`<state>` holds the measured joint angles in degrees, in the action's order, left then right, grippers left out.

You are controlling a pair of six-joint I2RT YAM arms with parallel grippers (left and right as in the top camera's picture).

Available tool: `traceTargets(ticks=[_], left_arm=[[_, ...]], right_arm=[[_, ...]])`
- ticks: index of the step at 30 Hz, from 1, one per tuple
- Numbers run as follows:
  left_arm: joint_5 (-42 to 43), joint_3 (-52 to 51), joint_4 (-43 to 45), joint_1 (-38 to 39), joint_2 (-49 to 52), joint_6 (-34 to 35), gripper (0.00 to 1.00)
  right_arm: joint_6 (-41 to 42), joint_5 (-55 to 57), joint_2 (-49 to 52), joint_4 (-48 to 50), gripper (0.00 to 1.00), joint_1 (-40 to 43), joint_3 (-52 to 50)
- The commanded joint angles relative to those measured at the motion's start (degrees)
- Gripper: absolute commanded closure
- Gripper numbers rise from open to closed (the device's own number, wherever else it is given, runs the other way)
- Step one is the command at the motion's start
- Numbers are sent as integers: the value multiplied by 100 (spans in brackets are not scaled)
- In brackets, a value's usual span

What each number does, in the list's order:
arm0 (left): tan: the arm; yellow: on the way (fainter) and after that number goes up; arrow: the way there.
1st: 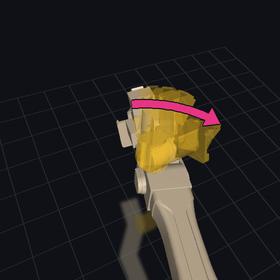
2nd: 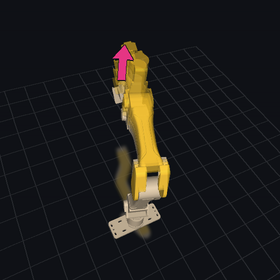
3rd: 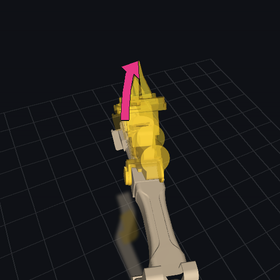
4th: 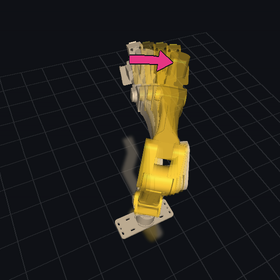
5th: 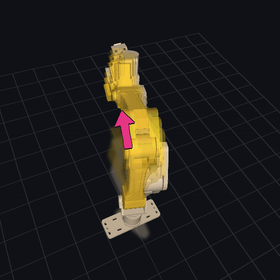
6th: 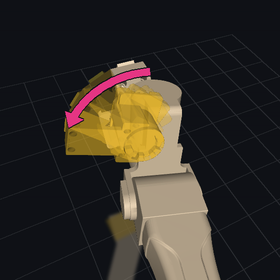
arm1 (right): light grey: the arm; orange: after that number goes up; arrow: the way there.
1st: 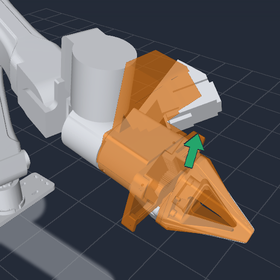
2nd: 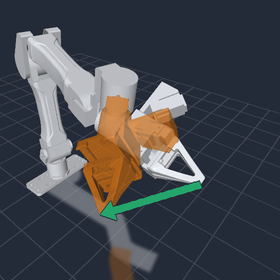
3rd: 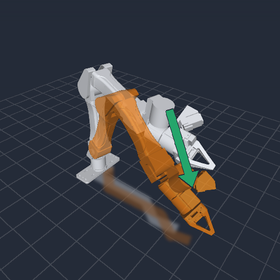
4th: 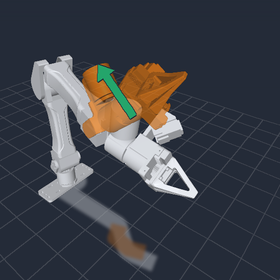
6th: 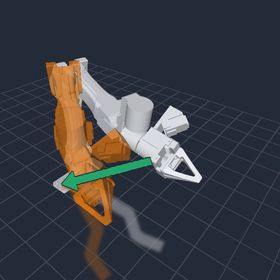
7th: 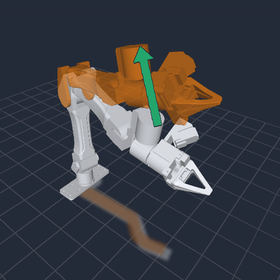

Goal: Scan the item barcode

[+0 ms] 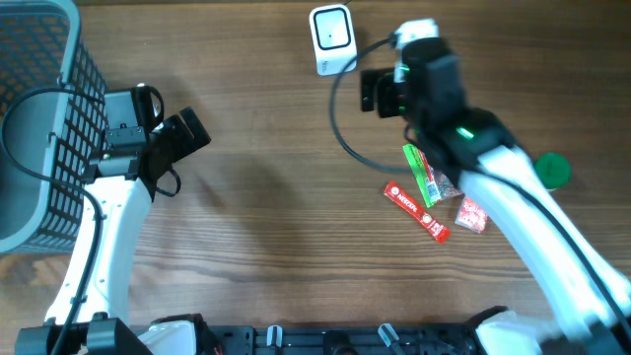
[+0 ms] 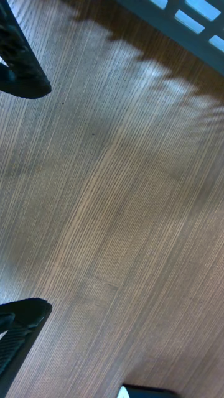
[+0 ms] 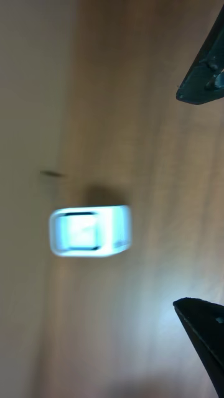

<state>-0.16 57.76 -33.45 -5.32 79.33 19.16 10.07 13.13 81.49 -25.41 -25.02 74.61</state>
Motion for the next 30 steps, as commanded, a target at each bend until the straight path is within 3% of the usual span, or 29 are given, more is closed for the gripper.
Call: traceTargets(ticks=[1,14,23,25,30], left_arm=[[-57,0,15,-22,17,-76,0],[-57,0,15,-22,17,-76,0],[-57,0,15,-22,17,-74,0],[-57,0,15,-22,17,-76,0],[-57,0,15,-22,17,-76,0]], right_arm=[[48,79,-1038,7,0,-20,48],[48,79,-3934,-428,0,-17,46],[42,188,-5176,-2155,0,48,46],[46,658,-5423,-2420,0,219,39],[59,636,-5901,-2841,0,697,-177]])
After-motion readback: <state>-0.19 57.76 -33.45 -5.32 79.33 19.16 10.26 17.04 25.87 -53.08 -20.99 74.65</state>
